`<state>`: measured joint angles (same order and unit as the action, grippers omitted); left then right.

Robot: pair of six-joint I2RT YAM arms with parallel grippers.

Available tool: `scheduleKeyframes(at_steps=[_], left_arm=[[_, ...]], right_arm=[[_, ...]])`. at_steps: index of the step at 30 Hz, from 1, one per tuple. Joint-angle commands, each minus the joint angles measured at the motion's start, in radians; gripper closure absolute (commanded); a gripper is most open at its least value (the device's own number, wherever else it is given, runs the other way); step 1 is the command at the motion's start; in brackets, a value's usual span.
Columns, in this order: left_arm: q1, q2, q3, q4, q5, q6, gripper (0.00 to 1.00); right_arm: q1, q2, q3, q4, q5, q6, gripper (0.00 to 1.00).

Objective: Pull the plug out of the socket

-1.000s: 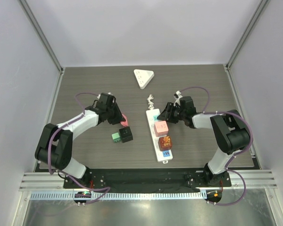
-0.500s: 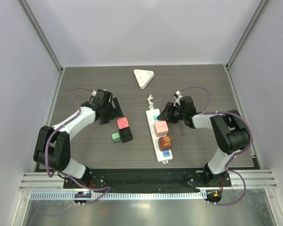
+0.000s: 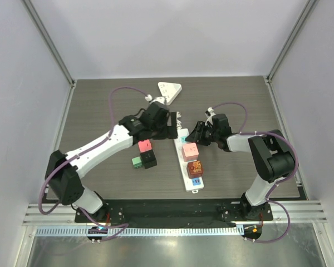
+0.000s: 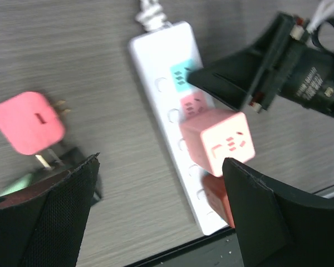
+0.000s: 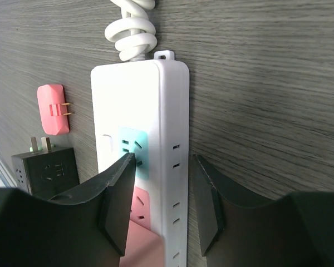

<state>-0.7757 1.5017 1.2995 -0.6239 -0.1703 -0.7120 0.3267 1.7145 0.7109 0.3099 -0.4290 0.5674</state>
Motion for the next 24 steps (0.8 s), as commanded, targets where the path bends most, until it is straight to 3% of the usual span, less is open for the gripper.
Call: scheduleKeyframes(at_steps=[1, 4, 12, 24], left_arm=[[-0.098, 0.084, 0.09, -0.065, -0.109, -0.032, 0.08], [-0.178, 0.19, 0.174, -0.094, -0.13, -0.055, 0.08], [-0.263, 0.405, 0.362, -0.157, -0.181, -0.112, 0.03], [-0.289, 0.479, 0.396, -0.174, -0.233, -0.156, 0.06]], right_arm=[[0.009, 0.027, -0.013, -0.098, 0.091, -0.063, 0.51], [0.011, 0.023, -0.013, -0.098, 0.091, -0.061, 0.51], [0.009, 0.016, -0.016, -0.1, 0.088, -0.063, 0.51], [0.009, 0.0, -0.019, -0.1, 0.081, -0.06, 0.5]])
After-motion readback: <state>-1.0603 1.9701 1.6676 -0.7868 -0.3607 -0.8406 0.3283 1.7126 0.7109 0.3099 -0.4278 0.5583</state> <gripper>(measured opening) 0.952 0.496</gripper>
